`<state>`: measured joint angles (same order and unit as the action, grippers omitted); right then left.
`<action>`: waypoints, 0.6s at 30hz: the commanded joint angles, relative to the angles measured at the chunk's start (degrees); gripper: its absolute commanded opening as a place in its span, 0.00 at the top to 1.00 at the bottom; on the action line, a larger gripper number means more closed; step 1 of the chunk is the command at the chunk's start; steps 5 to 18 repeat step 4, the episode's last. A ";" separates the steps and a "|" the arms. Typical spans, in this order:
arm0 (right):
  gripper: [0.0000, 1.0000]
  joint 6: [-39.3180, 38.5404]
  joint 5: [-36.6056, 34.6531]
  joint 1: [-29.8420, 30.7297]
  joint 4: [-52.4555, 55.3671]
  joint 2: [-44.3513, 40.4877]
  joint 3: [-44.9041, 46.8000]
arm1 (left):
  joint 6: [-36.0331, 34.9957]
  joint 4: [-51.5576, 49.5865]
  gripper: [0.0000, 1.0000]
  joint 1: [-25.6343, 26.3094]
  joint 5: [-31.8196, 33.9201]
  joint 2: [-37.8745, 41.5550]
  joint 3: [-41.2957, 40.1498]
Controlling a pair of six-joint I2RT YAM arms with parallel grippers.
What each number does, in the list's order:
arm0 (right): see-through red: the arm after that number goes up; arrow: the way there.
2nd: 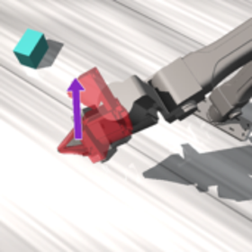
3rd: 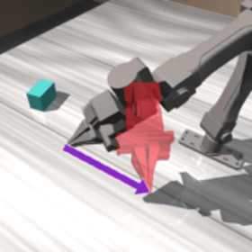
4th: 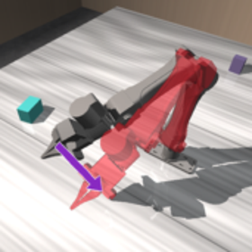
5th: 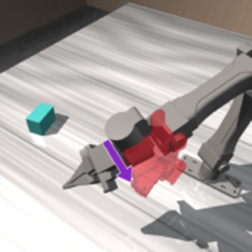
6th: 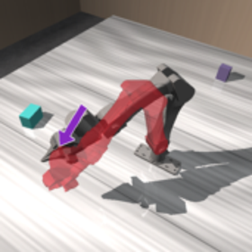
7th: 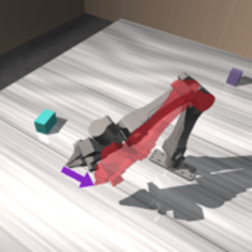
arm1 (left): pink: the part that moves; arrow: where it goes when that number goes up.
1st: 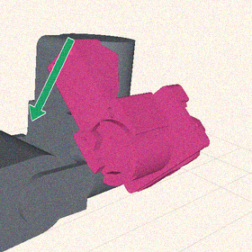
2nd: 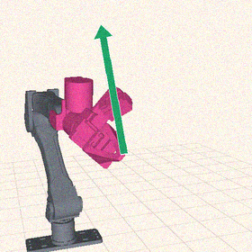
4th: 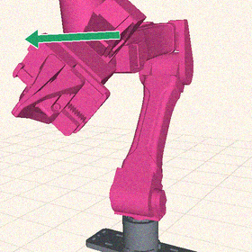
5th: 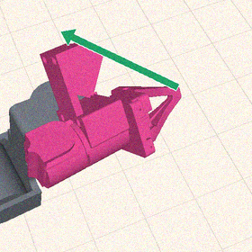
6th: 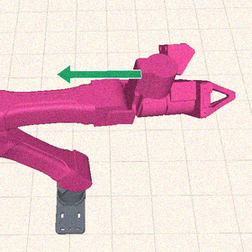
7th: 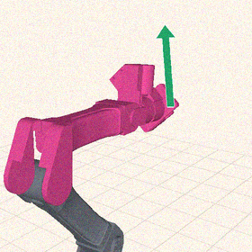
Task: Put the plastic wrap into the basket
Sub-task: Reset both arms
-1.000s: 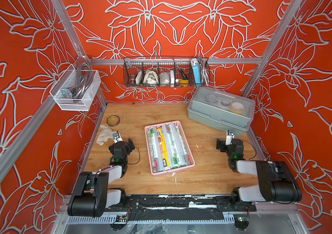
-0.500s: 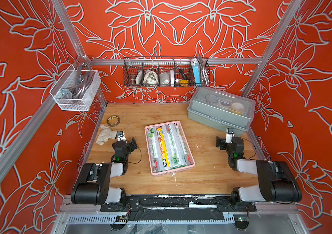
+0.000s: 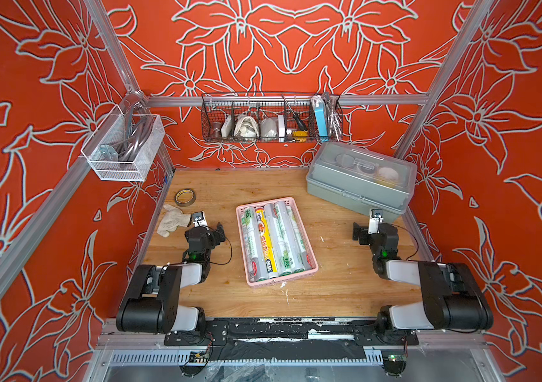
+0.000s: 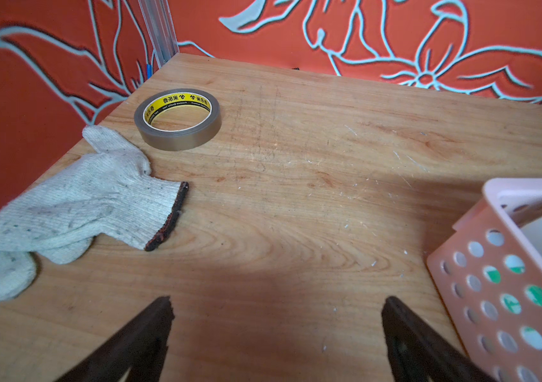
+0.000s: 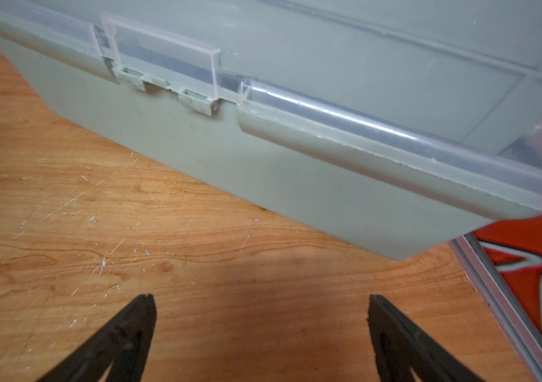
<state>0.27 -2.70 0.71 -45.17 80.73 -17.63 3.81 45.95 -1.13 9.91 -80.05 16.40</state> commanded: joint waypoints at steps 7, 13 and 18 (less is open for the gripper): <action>0.00 -0.65 0.24 0.34 -0.05 -0.04 -0.92 | -0.65 0.01 0.02 0.24 -0.16 -0.13 0.12; 0.00 -0.65 0.24 0.34 -0.05 -0.04 -0.92 | -0.65 0.01 0.02 0.24 -0.16 -0.13 0.12; 0.00 -0.65 0.24 0.34 -0.05 -0.04 -0.92 | -0.65 0.01 0.02 0.24 -0.16 -0.13 0.12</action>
